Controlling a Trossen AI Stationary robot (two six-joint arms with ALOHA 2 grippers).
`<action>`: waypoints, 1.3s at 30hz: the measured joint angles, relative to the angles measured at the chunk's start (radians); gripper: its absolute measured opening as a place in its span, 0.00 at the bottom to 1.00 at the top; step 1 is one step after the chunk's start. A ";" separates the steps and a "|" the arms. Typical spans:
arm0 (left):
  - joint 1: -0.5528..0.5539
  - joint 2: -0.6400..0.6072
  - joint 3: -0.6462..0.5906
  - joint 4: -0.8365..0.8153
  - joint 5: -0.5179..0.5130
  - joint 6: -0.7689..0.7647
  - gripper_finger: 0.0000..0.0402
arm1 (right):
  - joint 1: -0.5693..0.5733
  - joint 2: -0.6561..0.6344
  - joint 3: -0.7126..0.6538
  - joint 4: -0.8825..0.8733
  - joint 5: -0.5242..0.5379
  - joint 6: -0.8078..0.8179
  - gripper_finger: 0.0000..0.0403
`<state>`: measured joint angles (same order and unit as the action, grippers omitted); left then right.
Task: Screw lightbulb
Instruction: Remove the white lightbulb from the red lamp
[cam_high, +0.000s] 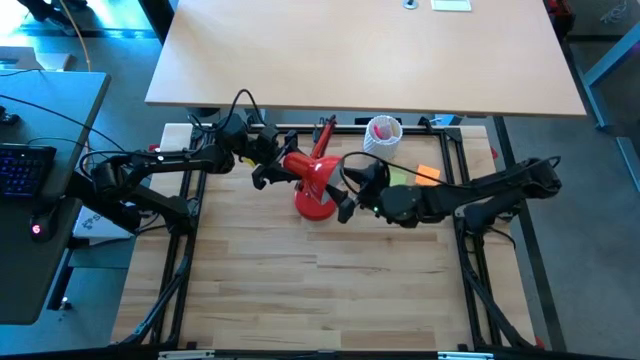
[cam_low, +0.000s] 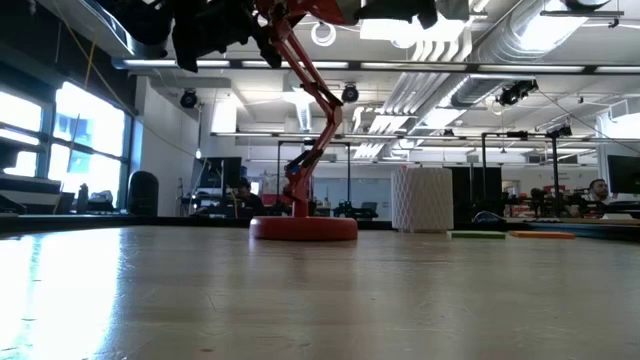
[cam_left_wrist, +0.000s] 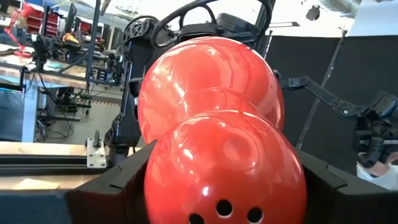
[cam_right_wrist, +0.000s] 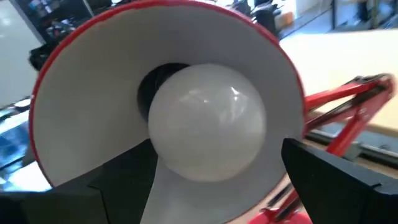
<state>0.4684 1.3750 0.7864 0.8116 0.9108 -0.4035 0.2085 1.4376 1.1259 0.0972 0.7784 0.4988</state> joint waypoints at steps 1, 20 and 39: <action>0.002 0.000 0.001 0.000 0.001 0.004 0.63 | -0.009 0.000 0.000 0.001 -0.023 0.013 0.85; 0.000 0.001 0.028 -0.061 0.031 0.075 0.63 | -0.030 0.000 0.000 0.014 -0.080 -0.490 0.85; -0.016 0.000 0.029 -0.076 0.009 0.012 0.63 | 0.144 0.003 -0.002 0.101 0.449 -1.456 0.85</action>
<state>0.4524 1.3754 0.8150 0.7352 0.9202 -0.3912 0.3521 1.4406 1.1244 0.1981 1.2274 -0.9571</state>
